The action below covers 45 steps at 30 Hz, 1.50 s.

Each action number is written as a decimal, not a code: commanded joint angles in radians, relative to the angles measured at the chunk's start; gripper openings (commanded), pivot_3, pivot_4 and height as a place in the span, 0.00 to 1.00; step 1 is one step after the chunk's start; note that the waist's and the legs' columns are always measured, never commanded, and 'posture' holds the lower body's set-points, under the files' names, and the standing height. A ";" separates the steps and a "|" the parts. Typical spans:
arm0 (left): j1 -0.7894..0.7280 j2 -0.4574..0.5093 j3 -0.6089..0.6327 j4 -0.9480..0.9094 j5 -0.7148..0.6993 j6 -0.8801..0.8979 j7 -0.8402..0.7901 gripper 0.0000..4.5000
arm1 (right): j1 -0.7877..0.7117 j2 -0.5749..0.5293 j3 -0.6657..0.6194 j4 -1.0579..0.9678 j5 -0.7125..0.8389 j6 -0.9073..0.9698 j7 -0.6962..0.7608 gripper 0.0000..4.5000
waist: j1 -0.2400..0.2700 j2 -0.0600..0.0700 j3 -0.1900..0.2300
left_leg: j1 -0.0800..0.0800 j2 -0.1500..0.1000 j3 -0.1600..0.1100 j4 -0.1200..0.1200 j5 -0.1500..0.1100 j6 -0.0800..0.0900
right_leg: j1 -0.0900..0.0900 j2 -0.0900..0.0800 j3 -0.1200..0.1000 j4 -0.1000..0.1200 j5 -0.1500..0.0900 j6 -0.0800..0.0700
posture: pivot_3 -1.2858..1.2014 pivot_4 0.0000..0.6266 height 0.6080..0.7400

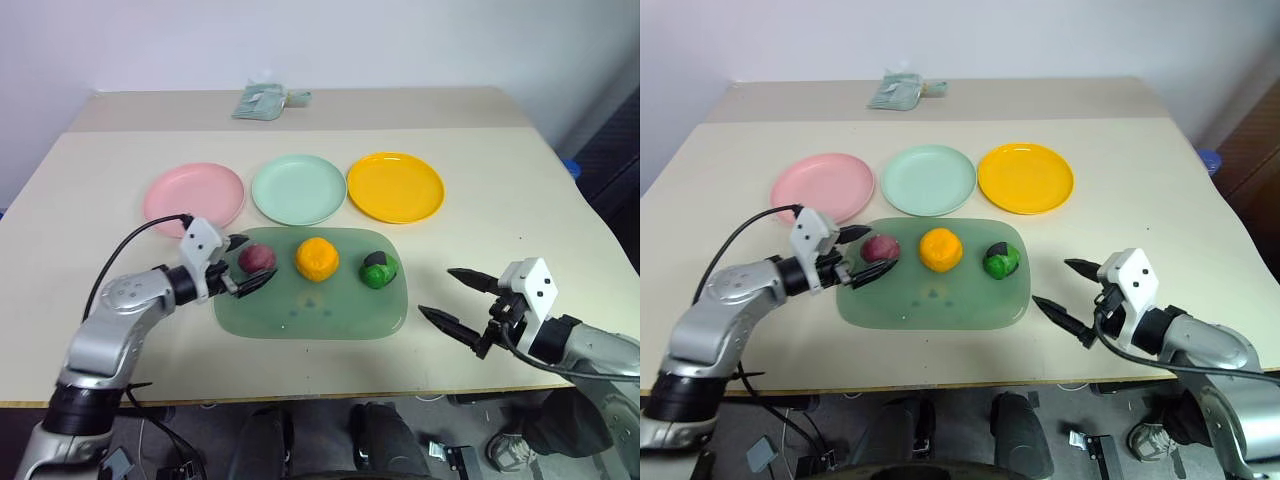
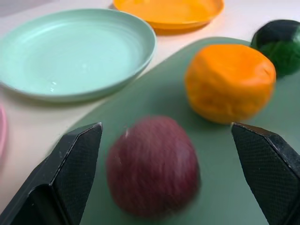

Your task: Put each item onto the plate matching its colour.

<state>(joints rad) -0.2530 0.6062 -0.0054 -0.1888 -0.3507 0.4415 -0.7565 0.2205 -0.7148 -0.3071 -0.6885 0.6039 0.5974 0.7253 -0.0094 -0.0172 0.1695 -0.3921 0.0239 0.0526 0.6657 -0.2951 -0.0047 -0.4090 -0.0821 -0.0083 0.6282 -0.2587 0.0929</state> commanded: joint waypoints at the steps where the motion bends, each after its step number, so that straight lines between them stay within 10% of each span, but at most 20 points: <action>1: -0.022 -0.004 -0.020 0.026 0.046 -0.036 0.008 1.00 | -0.012 0.016 0.025 -0.074 0.036 0.023 -0.041 1.00 | -0.001 0.000 0.000 | 0.000 0.000 0.000 0.000 0.000 0.000 | 0.000 0.001 0.000 0.000 0.001 0.001 | 0.52 0.24 0.95; 5: -0.029 -0.009 -0.023 0.048 0.060 -0.014 0.009 1.00 | -0.039 0.026 0.062 -0.107 0.045 0.042 -0.075 1.00 | -0.001 0.000 0.000 | 0.000 0.000 0.000 0.000 0.000 0.000 | 0.000 0.002 0.000 0.001 0.001 0.002 | 0.52 0.24 0.95; 10: -0.024 -0.012 -0.012 0.038 0.057 -0.002 0.002 0.51 | -0.081 0.023 0.091 -0.107 0.056 0.051 -0.090 1.00 | 0.000 0.000 0.000 | 0.000 0.000 0.000 0.000 0.000 0.000 | 0.000 0.002 0.000 0.001 0.001 0.002 | 0.52 0.24 0.95; 12: -0.029 -0.015 -0.005 0.038 0.058 0.014 0.015 0.46 | -0.099 0.023 0.104 -0.100 0.056 0.050 -0.093 1.00 | 0.000 0.000 0.000 | 0.000 0.000 0.000 0.000 0.000 0.000 | 0.000 0.002 0.000 0.001 0.001 0.002 | 0.52 0.24 0.95; 28: -0.309 -0.162 0.130 0.301 0.198 0.074 0.496 0.46 | -0.210 0.046 0.189 -0.057 0.035 0.037 -0.114 1.00 | 0.001 -0.002 0.001 | -0.001 -0.001 -0.001 0.002 0.000 0.000 | 0.000 0.002 0.000 0.001 0.002 0.007 | 0.52 0.24 0.95; 32: -0.402 -0.193 0.170 0.456 0.214 0.051 0.594 0.88 | -0.217 0.060 0.207 -0.058 0.020 0.030 -0.129 1.00 | 0.006 -0.003 0.000 | 0.000 -0.001 -0.002 0.002 0.000 0.000 | 0.001 0.002 -0.001 0.002 0.002 0.007 | 0.52 0.24 0.95; 45: -0.332 -0.162 0.100 0.205 0.078 0.018 0.279 0.99 | -0.191 0.048 0.188 -0.043 0.002 0.015 -0.115 1.00 | 0.016 -0.003 0.000 | 0.000 -0.001 -0.001 0.002 0.000 0.000 | 0.001 0.002 -0.001 0.002 0.002 0.007 | 0.52 0.24 0.95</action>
<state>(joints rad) -0.5949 0.4309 0.1279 0.1044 -0.2332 0.4706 -0.3905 0.0302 -0.6591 -0.0961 -0.7238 0.6076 0.6343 0.6008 0.0067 -0.0201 0.1697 -0.3923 0.0226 0.0517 0.6681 -0.2948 -0.0048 -0.4081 -0.0805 -0.0088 0.6302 -0.2564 0.1003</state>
